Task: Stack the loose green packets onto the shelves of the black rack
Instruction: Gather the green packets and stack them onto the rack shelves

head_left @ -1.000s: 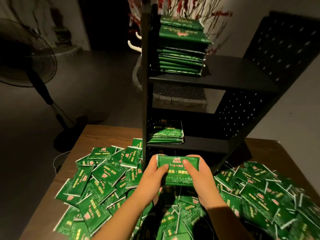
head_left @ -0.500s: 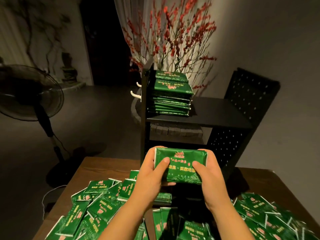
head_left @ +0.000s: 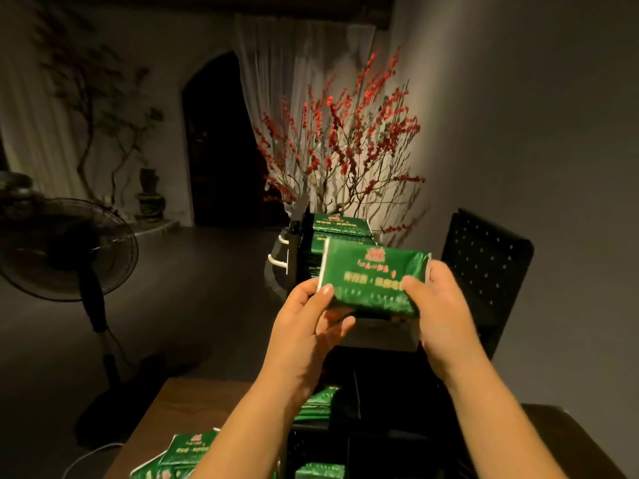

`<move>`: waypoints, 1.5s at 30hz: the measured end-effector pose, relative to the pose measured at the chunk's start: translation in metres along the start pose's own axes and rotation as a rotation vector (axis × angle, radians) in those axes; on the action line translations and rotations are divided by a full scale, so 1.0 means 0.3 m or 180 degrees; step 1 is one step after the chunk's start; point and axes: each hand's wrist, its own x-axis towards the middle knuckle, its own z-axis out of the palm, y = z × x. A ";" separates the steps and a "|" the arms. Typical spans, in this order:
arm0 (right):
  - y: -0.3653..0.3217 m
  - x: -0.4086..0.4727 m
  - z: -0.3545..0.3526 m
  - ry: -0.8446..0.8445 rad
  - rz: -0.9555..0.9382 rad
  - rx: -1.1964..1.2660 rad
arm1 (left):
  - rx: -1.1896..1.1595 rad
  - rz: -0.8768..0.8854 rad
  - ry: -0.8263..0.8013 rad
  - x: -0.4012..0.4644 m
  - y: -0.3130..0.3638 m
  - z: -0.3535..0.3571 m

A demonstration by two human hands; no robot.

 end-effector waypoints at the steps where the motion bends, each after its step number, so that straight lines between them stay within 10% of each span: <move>1: -0.030 0.045 0.003 0.0110 0.0158 0.0225 | -0.0038 0.0040 0.0019 0.013 0.011 0.004; 11: -0.116 0.376 0.134 -0.0270 0.1411 -0.0916 | 0.1604 0.0289 0.0151 0.118 0.048 0.072; 27: -0.148 0.305 0.081 -0.0426 0.0773 -0.1755 | 0.2754 0.0592 0.0125 0.150 0.088 0.065; 45: -0.127 0.180 0.065 0.0061 -0.0148 -0.1633 | 0.1873 0.0411 0.0132 0.155 0.081 0.055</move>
